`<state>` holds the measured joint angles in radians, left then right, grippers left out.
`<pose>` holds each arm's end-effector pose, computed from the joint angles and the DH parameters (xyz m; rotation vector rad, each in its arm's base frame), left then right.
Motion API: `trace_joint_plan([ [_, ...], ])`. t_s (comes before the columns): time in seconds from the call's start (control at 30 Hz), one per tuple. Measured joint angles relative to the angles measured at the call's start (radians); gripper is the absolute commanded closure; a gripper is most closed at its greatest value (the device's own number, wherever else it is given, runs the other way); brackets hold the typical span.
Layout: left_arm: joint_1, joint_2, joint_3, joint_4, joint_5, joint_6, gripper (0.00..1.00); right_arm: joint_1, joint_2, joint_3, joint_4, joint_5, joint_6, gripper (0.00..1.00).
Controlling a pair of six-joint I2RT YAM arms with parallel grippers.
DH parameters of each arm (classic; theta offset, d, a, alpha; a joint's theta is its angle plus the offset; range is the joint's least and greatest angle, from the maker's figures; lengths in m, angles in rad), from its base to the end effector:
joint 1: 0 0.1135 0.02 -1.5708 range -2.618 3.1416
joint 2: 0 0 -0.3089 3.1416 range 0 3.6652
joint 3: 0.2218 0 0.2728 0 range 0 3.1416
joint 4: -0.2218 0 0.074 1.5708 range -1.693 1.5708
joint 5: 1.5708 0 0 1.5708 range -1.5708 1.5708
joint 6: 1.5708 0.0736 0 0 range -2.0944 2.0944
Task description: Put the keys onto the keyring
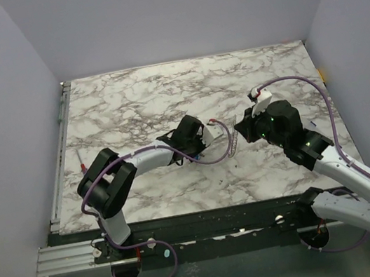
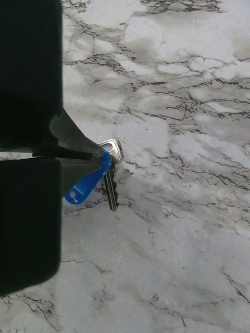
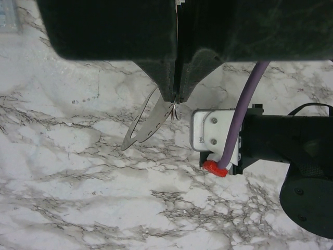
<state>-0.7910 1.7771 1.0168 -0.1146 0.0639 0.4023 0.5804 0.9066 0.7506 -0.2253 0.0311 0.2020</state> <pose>0.2863 -0.2963 0.1628 1.4054 2.0183 -0.2494 0.2009 0.1290 0.3198 -0.3525 1.9517 0.4830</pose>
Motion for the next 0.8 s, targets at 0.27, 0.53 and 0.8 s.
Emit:
trace_joint_plan([
  [0.27,0.035,-0.07,0.003,-0.068,0.105,-0.039,1.0,0.0,0.0,0.0,0.0,-0.03,0.0,0.99],
  [0.53,0.073,-0.216,0.002,-0.089,0.196,-0.141,1.0,0.0,0.004,0.0,0.0,-0.097,0.003,0.99],
  [0.8,0.087,-0.371,-0.036,-0.1,0.269,-0.269,1.0,0.0,0.031,0.027,0.01,-0.178,-0.013,0.99],
])
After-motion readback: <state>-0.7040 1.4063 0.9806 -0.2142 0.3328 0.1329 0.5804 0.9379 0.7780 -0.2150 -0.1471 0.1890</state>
